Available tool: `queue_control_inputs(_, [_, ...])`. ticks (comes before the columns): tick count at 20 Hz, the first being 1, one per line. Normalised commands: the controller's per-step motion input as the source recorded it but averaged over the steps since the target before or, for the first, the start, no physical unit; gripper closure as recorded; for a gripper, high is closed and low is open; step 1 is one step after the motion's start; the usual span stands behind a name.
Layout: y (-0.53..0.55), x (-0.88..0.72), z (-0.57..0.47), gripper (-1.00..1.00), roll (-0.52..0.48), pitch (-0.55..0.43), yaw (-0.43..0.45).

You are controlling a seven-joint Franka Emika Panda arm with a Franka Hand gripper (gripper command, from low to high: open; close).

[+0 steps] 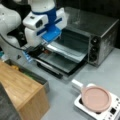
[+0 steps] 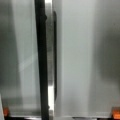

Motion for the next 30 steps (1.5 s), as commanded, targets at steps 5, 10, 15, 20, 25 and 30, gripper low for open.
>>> queue_control_inputs(5, [0.00,-0.01,-0.03,-1.00,-0.028,-0.046,0.106])
queue_control_inputs(10, [-0.01,-0.02,-0.07,-1.00,-0.036,-0.059,0.092])
queue_control_inputs(15, [-0.09,0.05,-0.09,-1.00,-0.066,-0.075,0.113])
queue_control_inputs(20, [-0.36,0.31,-0.11,-1.00,-0.089,-0.074,0.141])
queue_control_inputs(25, [-0.47,0.48,-0.02,-1.00,-0.094,-0.001,0.129])
queue_control_inputs(30, [-0.43,0.70,0.05,-1.00,-0.118,0.087,0.114])
